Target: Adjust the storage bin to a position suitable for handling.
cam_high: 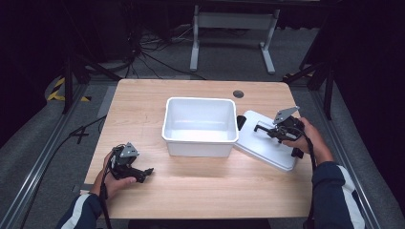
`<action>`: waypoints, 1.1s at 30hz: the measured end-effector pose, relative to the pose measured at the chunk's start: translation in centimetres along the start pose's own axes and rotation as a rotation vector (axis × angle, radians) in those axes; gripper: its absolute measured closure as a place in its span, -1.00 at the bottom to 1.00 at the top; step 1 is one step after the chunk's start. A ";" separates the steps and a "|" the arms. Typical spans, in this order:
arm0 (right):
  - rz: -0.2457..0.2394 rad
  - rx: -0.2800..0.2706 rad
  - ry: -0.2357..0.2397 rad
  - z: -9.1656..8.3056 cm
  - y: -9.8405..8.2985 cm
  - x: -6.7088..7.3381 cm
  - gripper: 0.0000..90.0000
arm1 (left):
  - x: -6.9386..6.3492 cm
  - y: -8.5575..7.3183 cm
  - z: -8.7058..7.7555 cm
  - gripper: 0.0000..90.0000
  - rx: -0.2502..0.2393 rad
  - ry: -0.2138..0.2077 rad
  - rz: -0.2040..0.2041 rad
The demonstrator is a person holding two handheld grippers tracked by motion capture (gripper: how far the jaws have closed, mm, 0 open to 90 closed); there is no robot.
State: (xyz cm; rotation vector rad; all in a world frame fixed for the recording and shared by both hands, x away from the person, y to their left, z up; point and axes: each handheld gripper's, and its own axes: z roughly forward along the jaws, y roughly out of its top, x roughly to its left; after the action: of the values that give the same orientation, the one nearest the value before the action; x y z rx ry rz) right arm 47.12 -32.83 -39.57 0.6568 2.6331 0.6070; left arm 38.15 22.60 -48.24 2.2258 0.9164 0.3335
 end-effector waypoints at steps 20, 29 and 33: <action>0.032 -0.026 -0.021 -1.2 0.8 0.2 0.47 | 0.0 0.0 0.0 -0.98 -0.001 0.000 0.001; 0.048 -0.063 -0.036 -2.5 1.2 0.7 0.38 | -0.1 -0.1 -0.1 -0.97 -0.003 0.005 0.002; 0.075 -0.097 -0.029 -2.9 1.2 0.7 0.30 | 0.0 -0.1 -0.1 -0.97 -0.003 0.004 0.003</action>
State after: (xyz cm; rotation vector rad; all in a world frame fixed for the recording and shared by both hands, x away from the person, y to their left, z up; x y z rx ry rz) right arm 45.73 -32.43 -36.72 0.7316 2.5434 0.7363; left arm 38.04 22.67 -48.23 2.2246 0.9140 0.3406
